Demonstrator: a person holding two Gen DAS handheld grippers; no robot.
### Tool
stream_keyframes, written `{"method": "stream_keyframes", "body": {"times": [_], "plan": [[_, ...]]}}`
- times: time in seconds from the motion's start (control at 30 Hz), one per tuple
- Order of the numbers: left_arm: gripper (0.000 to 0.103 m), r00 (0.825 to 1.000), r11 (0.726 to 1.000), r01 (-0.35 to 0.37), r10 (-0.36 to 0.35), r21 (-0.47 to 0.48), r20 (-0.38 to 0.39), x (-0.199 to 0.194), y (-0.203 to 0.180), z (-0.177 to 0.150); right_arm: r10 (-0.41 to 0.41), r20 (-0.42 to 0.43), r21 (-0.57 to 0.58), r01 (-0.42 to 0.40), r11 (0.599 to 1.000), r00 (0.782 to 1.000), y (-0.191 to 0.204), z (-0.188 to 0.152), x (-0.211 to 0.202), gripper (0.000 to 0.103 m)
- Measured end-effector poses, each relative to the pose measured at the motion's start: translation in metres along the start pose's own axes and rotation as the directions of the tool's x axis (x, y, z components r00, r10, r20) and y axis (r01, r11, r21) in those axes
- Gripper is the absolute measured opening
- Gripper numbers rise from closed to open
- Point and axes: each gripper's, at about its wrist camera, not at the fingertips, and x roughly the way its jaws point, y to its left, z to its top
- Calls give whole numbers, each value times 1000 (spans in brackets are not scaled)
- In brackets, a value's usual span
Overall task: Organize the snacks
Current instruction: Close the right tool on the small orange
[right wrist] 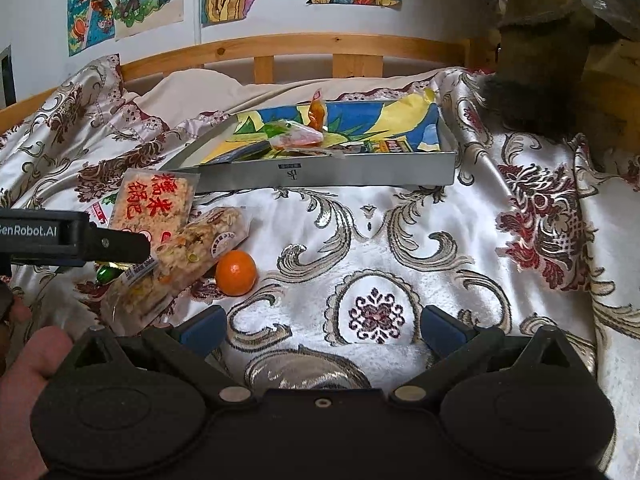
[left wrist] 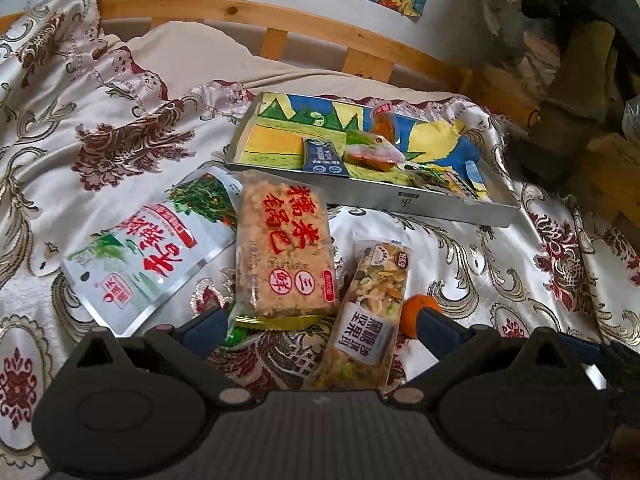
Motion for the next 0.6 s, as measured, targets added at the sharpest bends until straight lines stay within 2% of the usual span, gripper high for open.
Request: {"method": "stream_keyframes", "body": {"times": [0.27,0.43,0.6], "plan": [[102,1000,999,6,-7,31,10,-1,-2,-3,74,-5,-29,-74,997,997,7,9,21,102],[102,1000,999,24,-24,24,11,-1,0,-3,95,4,-133,-93,987,996,17,15,35,100],[102,999,999,31,-32,26,15,-1,1,-4,138,3,-255,-133,958,990,27,22,56,92]]}}
